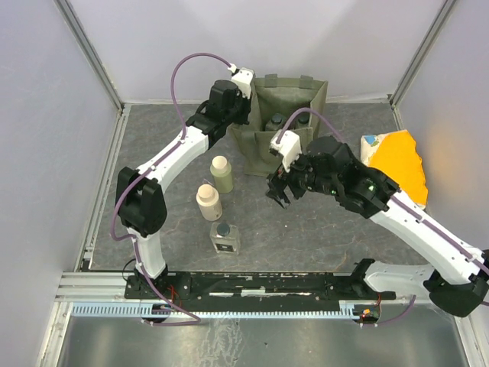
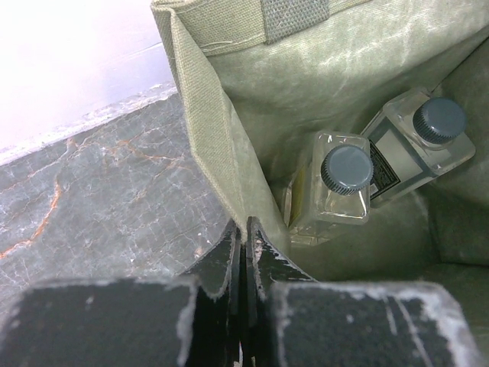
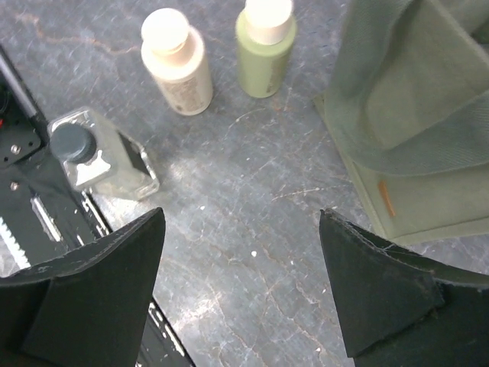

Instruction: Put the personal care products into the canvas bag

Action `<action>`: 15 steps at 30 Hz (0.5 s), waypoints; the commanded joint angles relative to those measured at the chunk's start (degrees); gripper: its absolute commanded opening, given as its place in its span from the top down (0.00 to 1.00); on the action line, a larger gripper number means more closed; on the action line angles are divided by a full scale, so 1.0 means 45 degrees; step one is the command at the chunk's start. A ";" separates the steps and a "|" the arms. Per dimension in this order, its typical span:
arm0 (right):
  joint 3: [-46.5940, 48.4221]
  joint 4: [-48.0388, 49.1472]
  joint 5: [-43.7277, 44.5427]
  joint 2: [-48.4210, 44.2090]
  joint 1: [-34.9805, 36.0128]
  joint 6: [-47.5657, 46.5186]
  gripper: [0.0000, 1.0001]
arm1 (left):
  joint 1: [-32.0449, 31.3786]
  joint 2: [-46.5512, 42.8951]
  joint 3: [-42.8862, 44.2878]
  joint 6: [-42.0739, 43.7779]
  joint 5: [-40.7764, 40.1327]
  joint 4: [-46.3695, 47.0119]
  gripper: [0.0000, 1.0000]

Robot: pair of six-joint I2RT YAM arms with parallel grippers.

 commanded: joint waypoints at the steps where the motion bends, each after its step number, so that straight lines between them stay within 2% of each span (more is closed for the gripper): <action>1: -0.0068 -0.0438 0.0987 0.0126 0.1590 -0.0362 0.10 | 0.0002 0.0221 0.0354 0.0567 0.0318 -0.0557 0.97; 9: -0.1320 0.0636 0.1507 0.0867 0.4524 -0.0825 0.08 | 0.0161 0.0735 0.0857 0.1214 0.0713 -0.1201 0.97; 15: -0.1580 0.1777 0.1320 0.2355 0.5657 -0.1454 0.06 | 0.0235 0.0920 0.0949 0.1306 0.1178 -0.1431 0.97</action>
